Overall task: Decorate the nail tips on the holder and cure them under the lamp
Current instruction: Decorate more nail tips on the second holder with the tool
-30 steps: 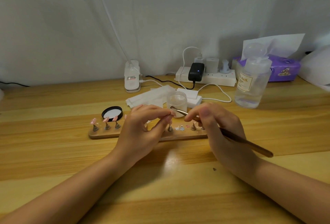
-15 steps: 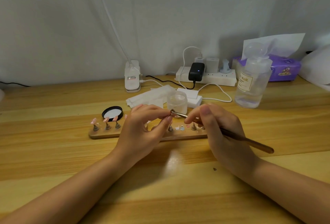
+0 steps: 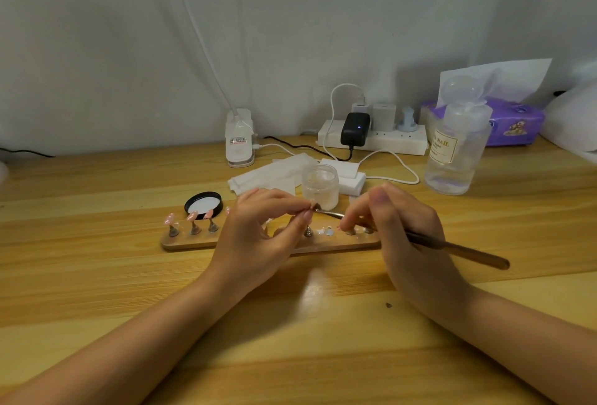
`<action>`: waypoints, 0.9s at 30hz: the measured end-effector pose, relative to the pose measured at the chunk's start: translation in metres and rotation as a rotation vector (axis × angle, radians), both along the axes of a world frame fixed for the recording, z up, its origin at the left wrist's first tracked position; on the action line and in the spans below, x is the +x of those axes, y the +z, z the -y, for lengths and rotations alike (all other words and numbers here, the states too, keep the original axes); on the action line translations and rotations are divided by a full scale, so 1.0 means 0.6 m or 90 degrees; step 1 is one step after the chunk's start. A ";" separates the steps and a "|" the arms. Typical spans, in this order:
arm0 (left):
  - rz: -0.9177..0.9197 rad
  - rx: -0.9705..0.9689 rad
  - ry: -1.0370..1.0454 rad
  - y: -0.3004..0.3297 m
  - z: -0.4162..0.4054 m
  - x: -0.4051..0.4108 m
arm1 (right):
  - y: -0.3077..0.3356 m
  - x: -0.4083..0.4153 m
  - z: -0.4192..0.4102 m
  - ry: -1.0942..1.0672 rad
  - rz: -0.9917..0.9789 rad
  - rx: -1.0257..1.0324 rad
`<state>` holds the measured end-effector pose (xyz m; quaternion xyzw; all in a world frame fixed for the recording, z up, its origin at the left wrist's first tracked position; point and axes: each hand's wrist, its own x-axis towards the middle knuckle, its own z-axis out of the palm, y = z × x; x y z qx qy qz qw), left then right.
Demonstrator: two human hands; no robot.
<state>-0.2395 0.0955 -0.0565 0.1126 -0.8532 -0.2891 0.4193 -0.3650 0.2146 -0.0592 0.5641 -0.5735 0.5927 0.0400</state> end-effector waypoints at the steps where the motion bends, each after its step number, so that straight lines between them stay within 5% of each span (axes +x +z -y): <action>1: 0.004 -0.005 0.001 0.000 0.000 0.000 | 0.000 0.000 -0.002 0.003 0.021 -0.010; 15: -0.008 -0.006 0.000 -0.003 0.004 0.000 | 0.001 0.001 -0.004 0.035 0.107 -0.009; 27: -0.028 -0.001 -0.002 -0.003 0.005 0.000 | 0.006 0.007 -0.007 0.017 0.012 0.015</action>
